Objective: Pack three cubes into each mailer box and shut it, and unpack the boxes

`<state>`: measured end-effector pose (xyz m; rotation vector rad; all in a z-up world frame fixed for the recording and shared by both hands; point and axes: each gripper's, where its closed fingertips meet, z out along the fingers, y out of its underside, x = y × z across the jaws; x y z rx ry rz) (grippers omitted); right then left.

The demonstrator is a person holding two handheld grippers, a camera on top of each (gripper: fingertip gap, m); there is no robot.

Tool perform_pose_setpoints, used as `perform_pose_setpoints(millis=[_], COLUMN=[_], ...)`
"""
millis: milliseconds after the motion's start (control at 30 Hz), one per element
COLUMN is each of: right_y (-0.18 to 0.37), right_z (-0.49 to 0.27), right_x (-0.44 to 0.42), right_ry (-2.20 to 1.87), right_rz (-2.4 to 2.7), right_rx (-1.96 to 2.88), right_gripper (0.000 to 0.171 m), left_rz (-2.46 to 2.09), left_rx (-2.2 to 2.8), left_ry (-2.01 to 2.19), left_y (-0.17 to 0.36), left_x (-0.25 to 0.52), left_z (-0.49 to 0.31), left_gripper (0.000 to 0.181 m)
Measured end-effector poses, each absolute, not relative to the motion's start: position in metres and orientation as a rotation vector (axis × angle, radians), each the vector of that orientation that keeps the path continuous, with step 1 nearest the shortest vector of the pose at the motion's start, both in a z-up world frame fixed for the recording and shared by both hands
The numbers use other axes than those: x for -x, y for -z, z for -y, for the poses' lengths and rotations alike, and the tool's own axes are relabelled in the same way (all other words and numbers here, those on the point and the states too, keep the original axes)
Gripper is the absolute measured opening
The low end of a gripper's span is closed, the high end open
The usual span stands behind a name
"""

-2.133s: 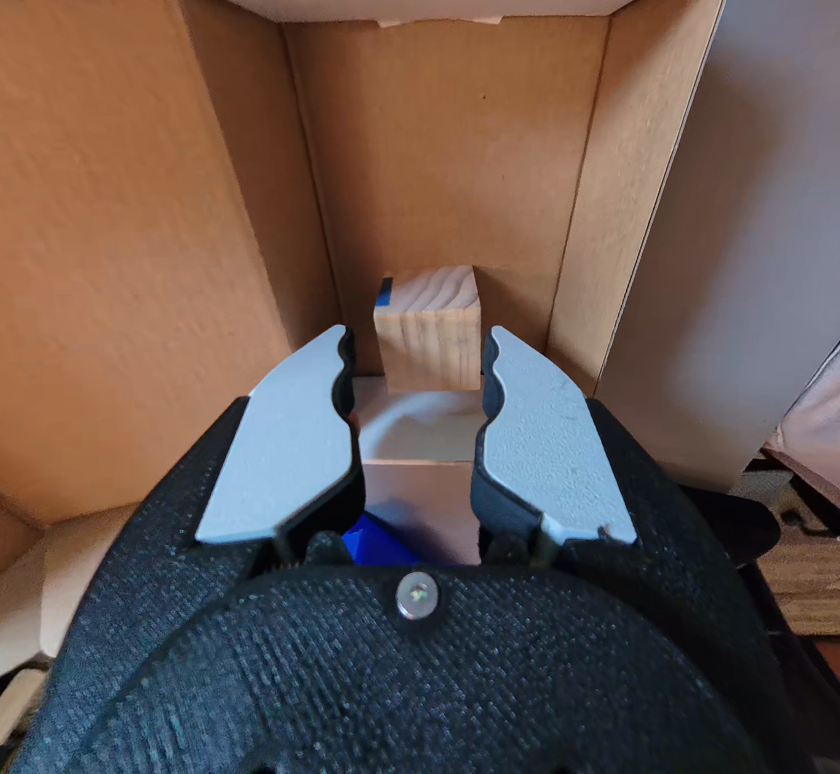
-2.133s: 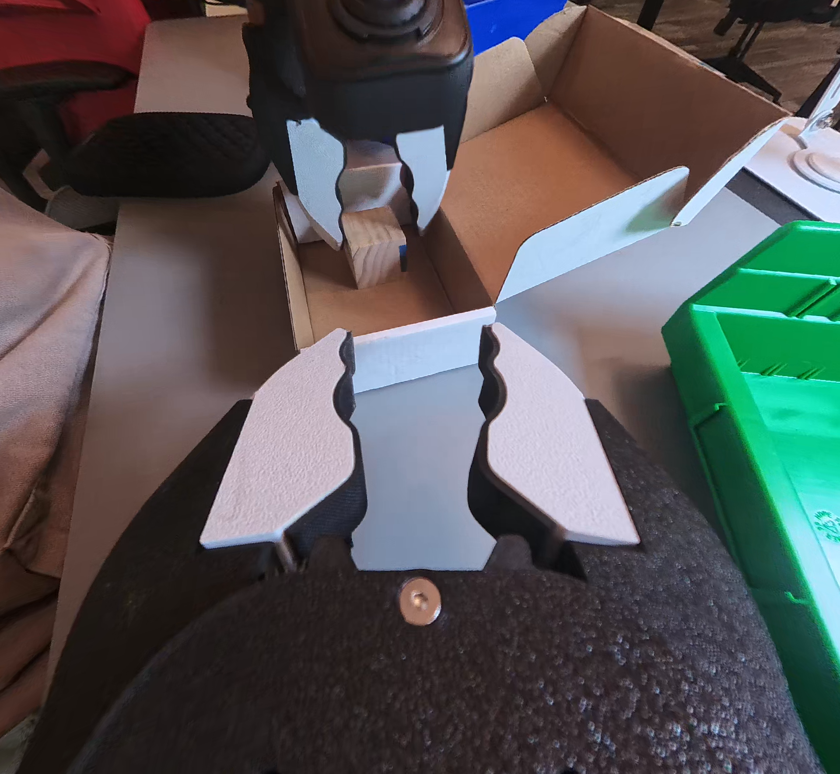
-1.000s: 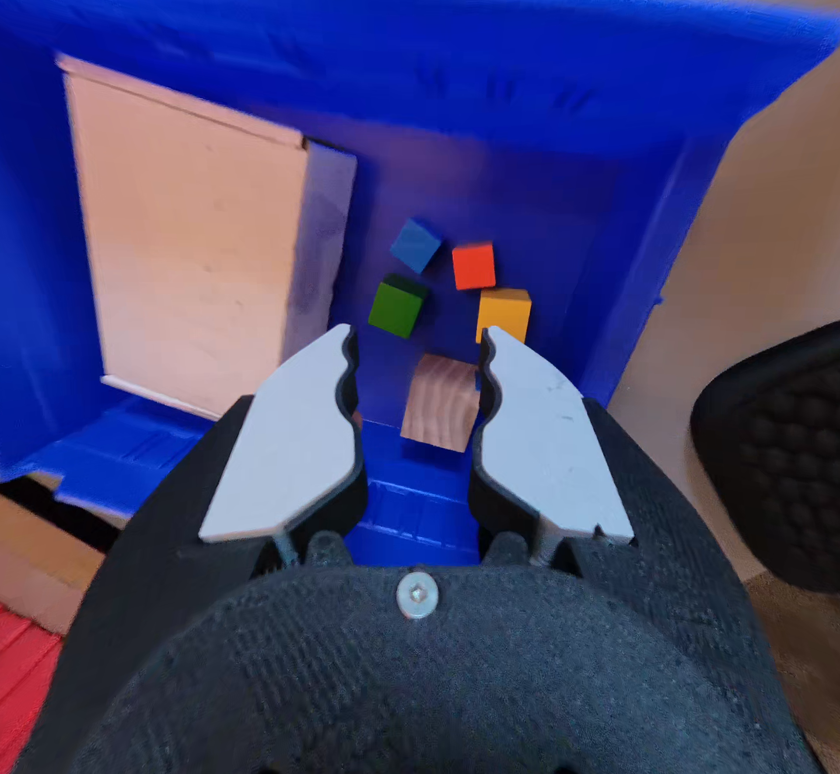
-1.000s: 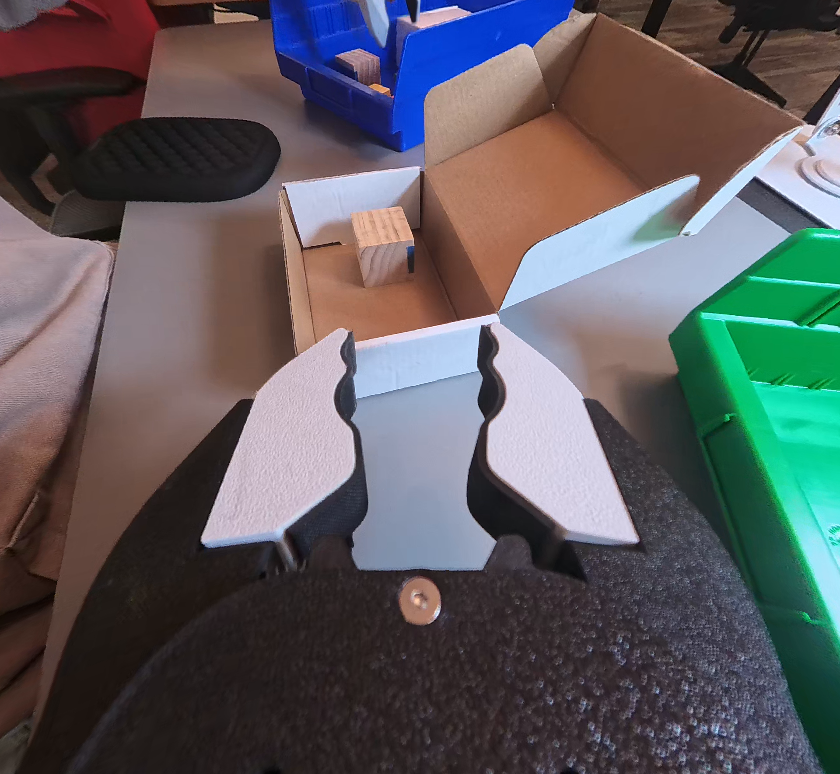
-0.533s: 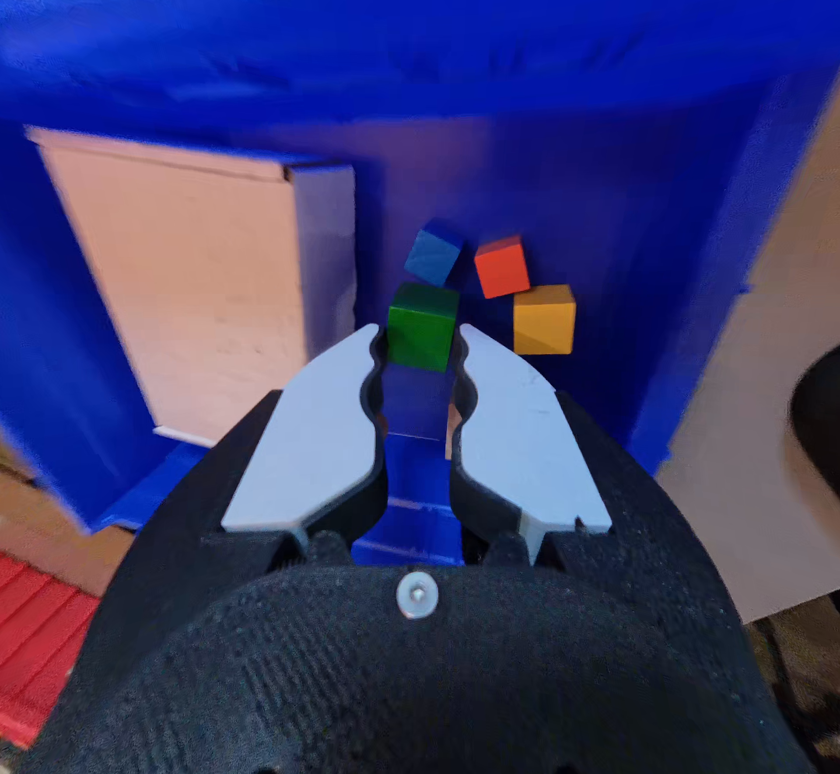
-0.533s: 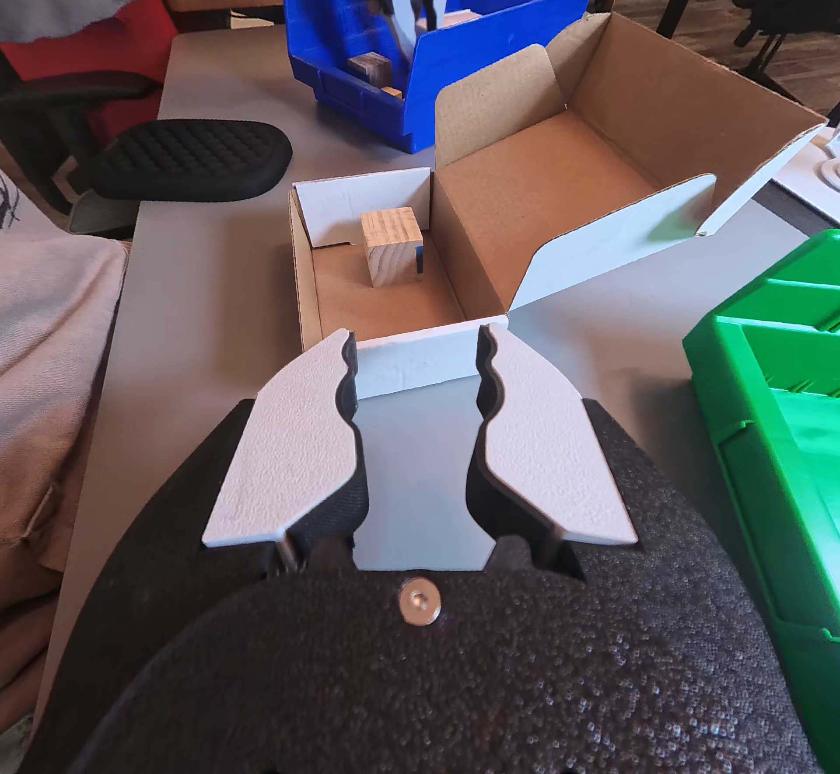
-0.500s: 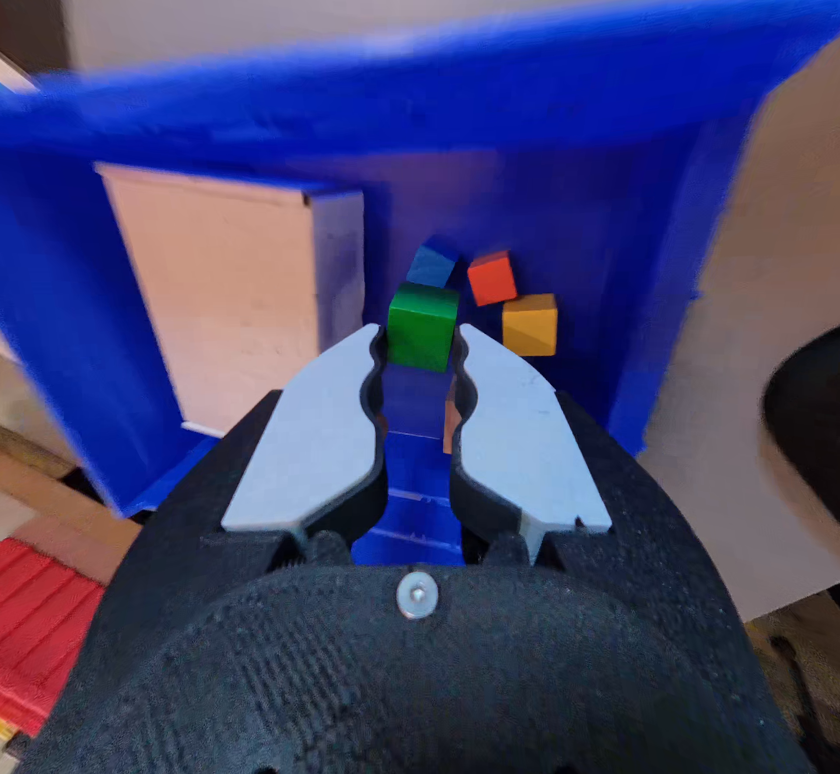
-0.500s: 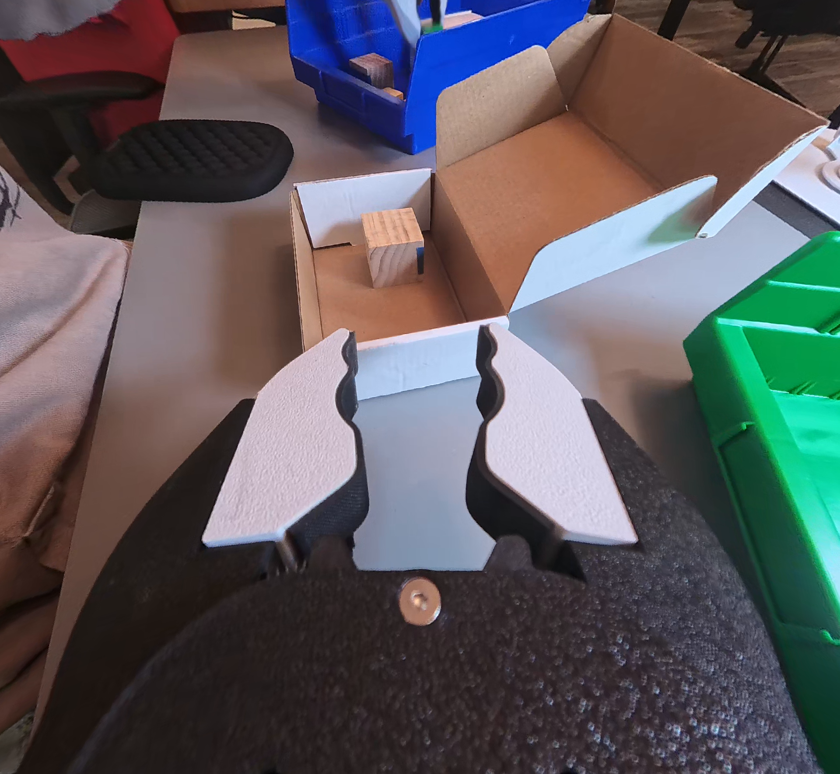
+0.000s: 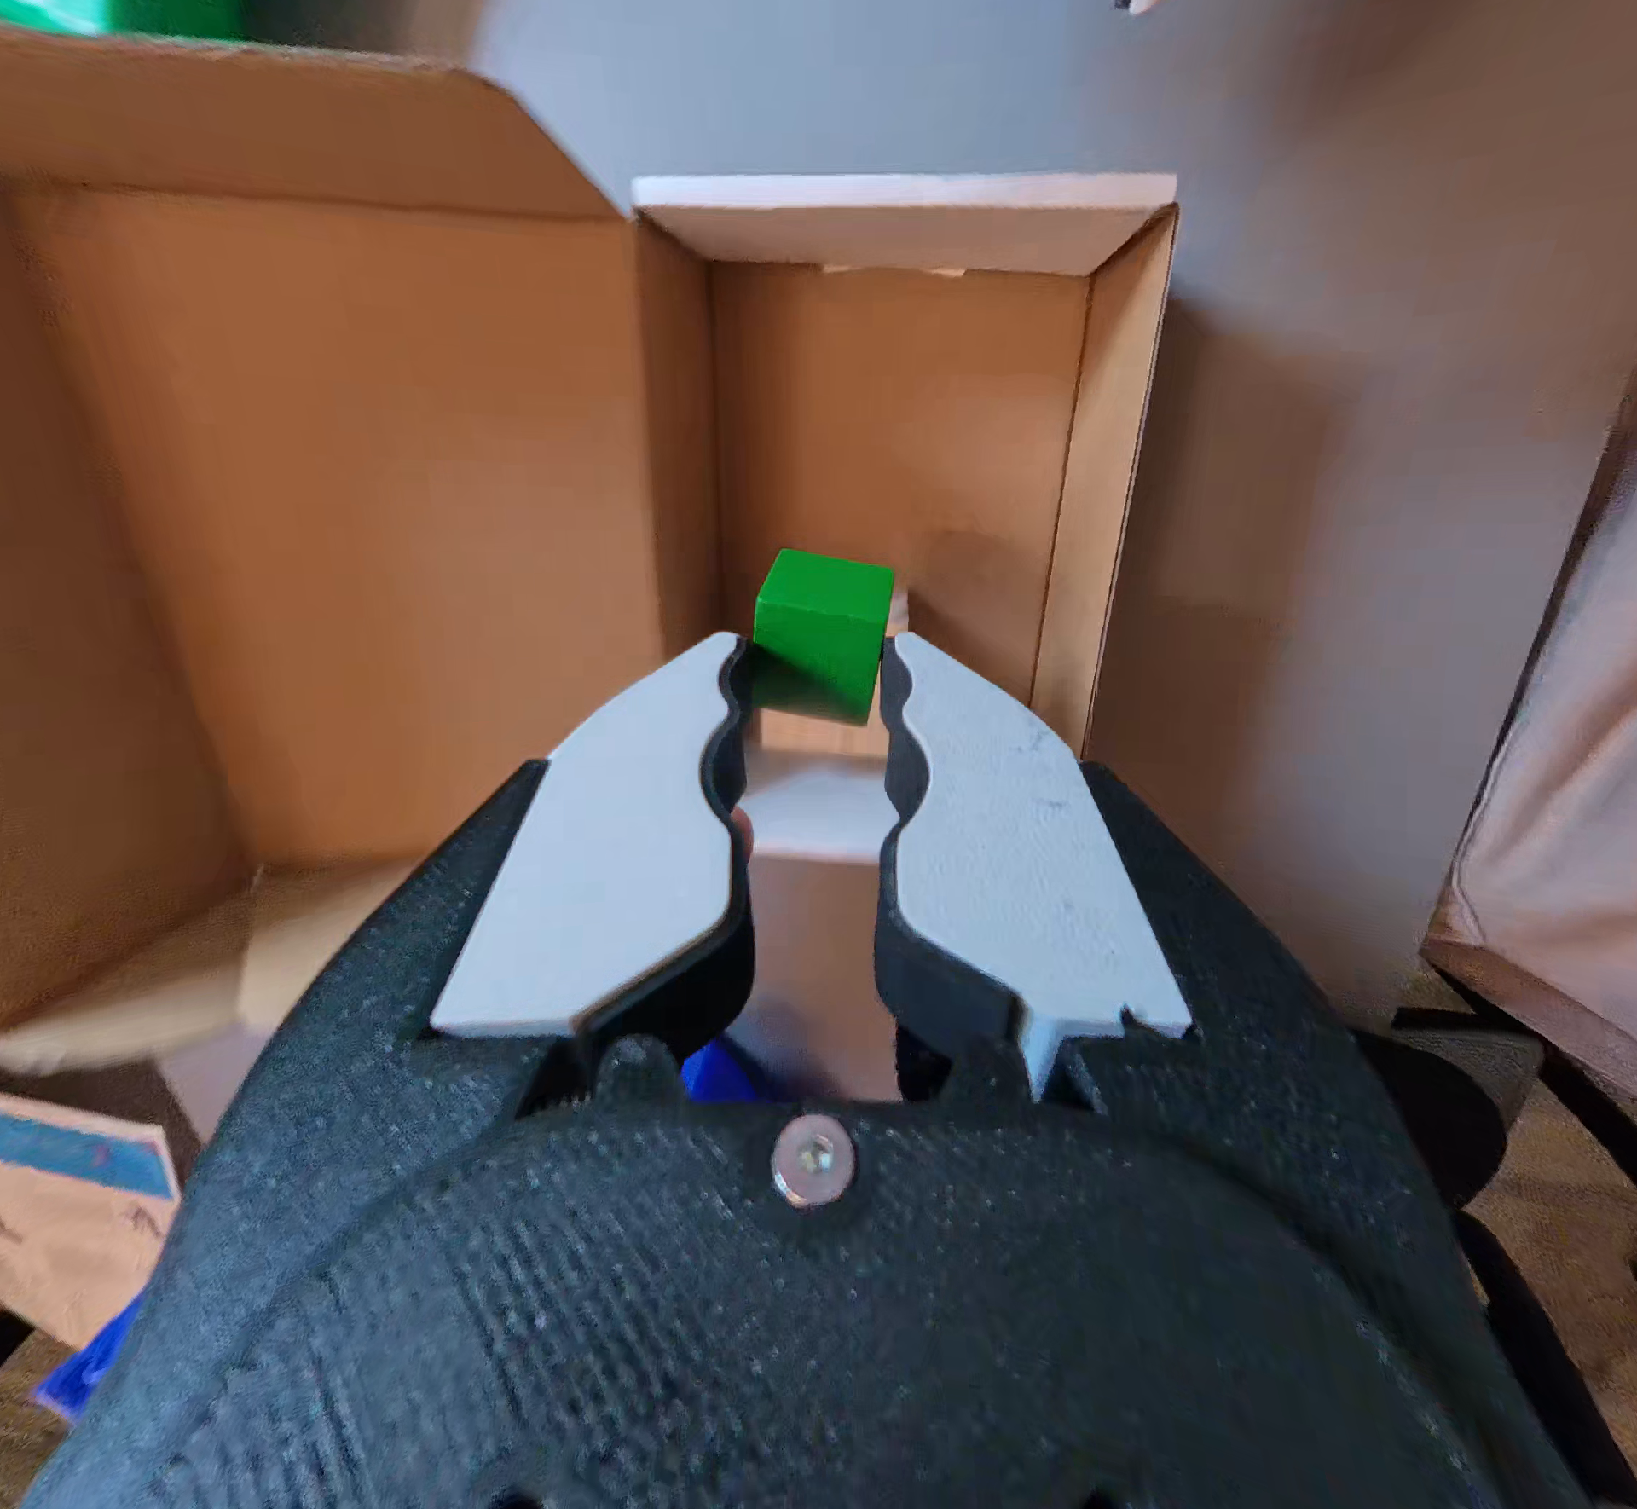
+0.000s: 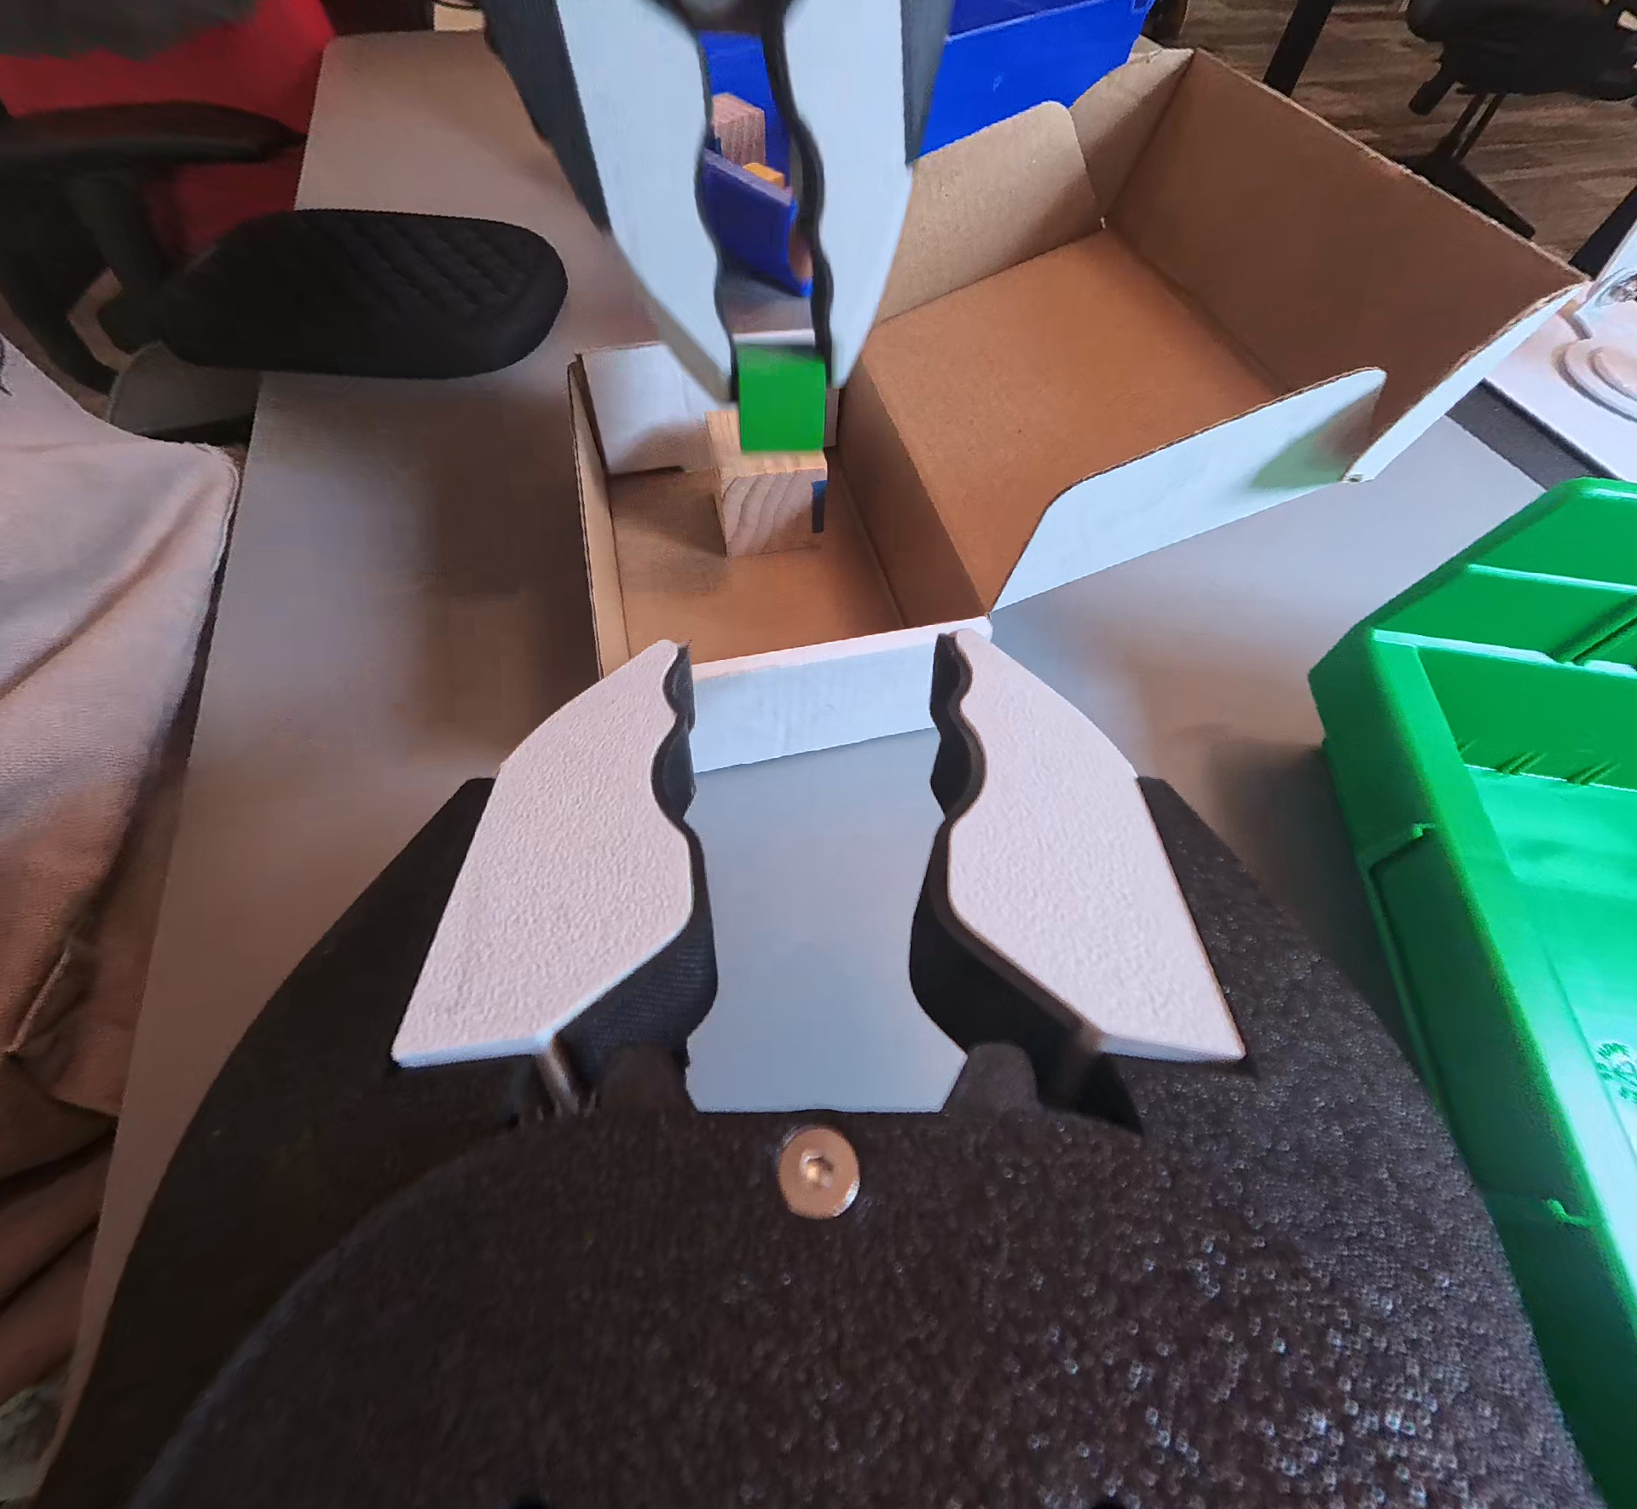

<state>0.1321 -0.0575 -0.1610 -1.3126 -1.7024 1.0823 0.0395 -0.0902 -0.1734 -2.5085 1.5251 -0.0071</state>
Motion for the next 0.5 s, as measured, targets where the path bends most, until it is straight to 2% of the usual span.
perform_pose_setpoints(millis=[133, 400, 500], right_y=[0.163, 0.160, 0.159], right_z=[0.058, 0.054, 0.053], right_x=[-0.133, -0.135, -0.135], right_ry=[-1.060, -1.049, -1.054], right_rz=[1.716, 1.700, 1.693], right_rx=[1.317, 1.313, 1.315], right_gripper=[0.054, 0.055, 0.054], left_rz=[-1.592, -1.608, -1.576], left_rx=[2.547, 2.579, 2.575], left_ry=[0.001, -0.039, -0.041], left_y=[0.205, 0.226, 0.228], left_x=[-0.052, -0.052, -0.051], left_z=[0.084, 0.081, 0.080], left_gripper=[0.028, 0.028, 0.036])
